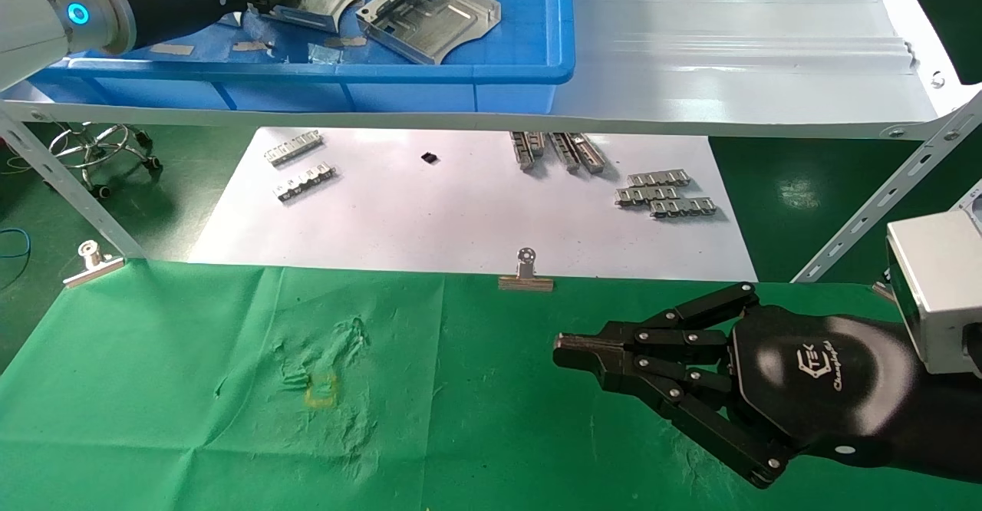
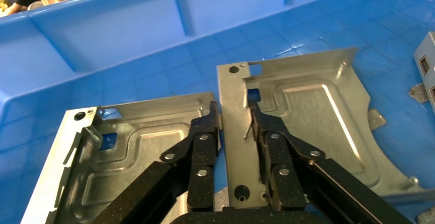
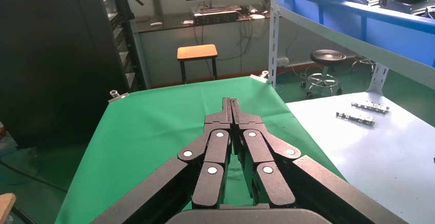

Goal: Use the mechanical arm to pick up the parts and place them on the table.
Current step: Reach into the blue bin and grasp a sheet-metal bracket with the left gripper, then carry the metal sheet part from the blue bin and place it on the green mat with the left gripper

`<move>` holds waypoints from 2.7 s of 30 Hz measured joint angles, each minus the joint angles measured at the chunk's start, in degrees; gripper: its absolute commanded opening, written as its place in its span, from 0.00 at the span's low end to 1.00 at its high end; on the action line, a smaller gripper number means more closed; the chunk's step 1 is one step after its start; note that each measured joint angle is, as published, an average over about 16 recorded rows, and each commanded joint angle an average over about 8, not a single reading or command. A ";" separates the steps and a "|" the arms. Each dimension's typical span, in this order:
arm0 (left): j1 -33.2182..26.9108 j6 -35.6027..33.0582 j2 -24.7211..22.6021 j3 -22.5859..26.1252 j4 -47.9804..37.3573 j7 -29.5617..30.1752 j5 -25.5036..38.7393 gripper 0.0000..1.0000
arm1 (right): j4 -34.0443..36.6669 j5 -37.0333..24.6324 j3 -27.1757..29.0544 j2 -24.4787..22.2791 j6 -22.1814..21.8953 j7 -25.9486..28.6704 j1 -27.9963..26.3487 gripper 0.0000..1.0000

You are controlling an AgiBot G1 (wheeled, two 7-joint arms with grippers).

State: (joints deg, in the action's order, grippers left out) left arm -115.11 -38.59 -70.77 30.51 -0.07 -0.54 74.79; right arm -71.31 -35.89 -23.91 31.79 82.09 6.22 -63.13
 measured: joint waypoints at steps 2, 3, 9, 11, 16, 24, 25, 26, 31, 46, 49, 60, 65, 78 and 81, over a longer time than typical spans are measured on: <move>-0.02 -0.03 0.04 -0.01 0.03 0.00 -0.01 0.00 | 0.00 0.00 0.00 0.00 0.00 0.00 0.00 0.00; -0.04 -0.04 0.07 -0.01 0.04 0.01 -0.02 0.00 | 0.00 0.00 0.00 0.00 0.00 0.00 0.00 0.00; -0.23 -0.26 0.29 -0.18 0.24 -0.04 -0.26 0.00 | 0.00 0.00 0.00 0.00 0.00 0.00 0.00 0.00; -0.35 -0.43 0.41 -0.31 0.39 -0.10 -0.44 0.00 | 0.00 0.00 0.00 0.00 0.00 0.00 0.00 0.00; -0.72 -1.40 0.86 -0.87 0.91 -0.43 -1.25 0.00 | 0.00 0.00 0.00 0.00 0.00 0.00 0.00 0.00; -1.42 -6.32 2.59 -2.07 2.43 -2.32 -3.03 0.00 | 0.00 0.00 0.00 0.00 0.00 0.00 0.00 0.00; -1.48 -7.41 2.95 -2.21 2.70 -2.77 -3.24 0.00 | 0.00 0.00 0.00 0.00 0.00 0.00 0.00 0.00; -1.52 -8.63 3.34 -2.33 2.99 -3.28 -3.44 0.00 | 0.00 0.00 0.00 0.00 0.00 0.00 0.00 0.00; -1.46 -16.68 5.79 -2.85 4.61 -6.62 -4.38 0.00 | 0.00 0.00 0.00 0.00 0.00 0.00 0.00 0.00; 1.47 -47.19 14.59 -3.09 9.68 -20.48 -6.86 0.00 | 0.00 0.00 0.00 0.00 0.00 0.00 0.00 0.00; 2.96 -50.53 16.28 -2.43 11.91 -23.00 -7.62 0.00 | 0.00 0.00 0.00 0.00 0.00 0.00 0.00 0.00; 11.86 -53.40 23.73 4.86 26.66 -29.01 -13.83 0.00 | 0.00 0.00 0.00 0.00 0.00 0.00 0.00 0.00; 15.69 -53.06 26.40 10.10 31.66 -31.18 -16.06 0.00 | 0.00 0.00 -0.01 0.00 0.00 0.00 0.00 0.00; 19.85 -51.56 25.17 20.19 26.15 -39.30 -13.90 0.00 | 0.00 0.00 -0.01 0.00 0.00 0.00 0.00 0.00; 20.07 -51.33 24.01 21.28 23.23 -41.30 -13.07 0.00 | 0.00 0.00 -0.01 0.00 0.00 0.00 0.00 0.00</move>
State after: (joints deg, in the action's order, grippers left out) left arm -95.05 -89.92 -46.76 51.79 23.16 -41.85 61.72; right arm -71.31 -35.89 -23.92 31.79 82.09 6.22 -63.13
